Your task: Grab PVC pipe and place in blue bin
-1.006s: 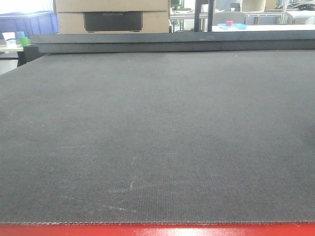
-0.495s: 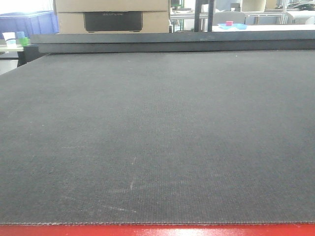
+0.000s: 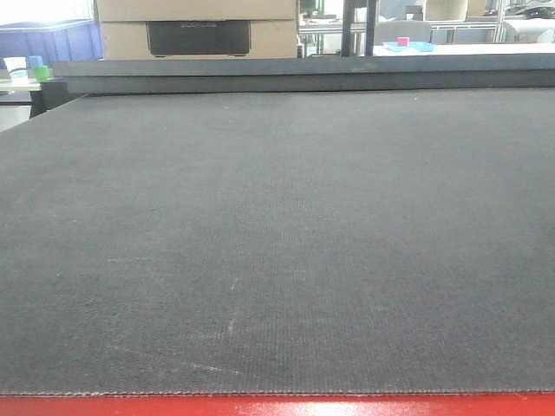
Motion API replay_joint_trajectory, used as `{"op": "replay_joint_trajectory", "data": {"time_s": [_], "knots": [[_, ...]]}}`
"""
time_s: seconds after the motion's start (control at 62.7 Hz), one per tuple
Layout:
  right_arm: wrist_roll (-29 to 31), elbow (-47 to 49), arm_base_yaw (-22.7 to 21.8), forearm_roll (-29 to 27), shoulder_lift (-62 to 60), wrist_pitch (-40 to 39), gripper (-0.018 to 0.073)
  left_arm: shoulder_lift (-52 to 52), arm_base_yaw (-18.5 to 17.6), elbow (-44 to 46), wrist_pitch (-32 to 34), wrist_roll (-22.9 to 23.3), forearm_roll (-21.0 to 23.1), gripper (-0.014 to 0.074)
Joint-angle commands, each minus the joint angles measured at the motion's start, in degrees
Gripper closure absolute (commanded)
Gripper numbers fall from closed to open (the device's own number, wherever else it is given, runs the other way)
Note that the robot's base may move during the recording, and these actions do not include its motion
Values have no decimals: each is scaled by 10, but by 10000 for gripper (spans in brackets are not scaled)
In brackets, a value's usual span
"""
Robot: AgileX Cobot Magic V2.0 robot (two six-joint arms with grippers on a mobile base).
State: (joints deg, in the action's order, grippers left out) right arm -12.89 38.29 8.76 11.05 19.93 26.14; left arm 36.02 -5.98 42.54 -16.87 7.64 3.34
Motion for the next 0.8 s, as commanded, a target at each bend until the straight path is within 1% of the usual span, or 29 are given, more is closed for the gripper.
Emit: {"op": "replay_joint_trajectory", "data": {"time_s": [0.0,0.782], "knots": [[6,0,-1,7,-2,-13,721,-3,1,-1,16,0,-1,707],[6,0,-1,7,-2,-13,721,-3,1,-1,16,0,-1,707]]}}
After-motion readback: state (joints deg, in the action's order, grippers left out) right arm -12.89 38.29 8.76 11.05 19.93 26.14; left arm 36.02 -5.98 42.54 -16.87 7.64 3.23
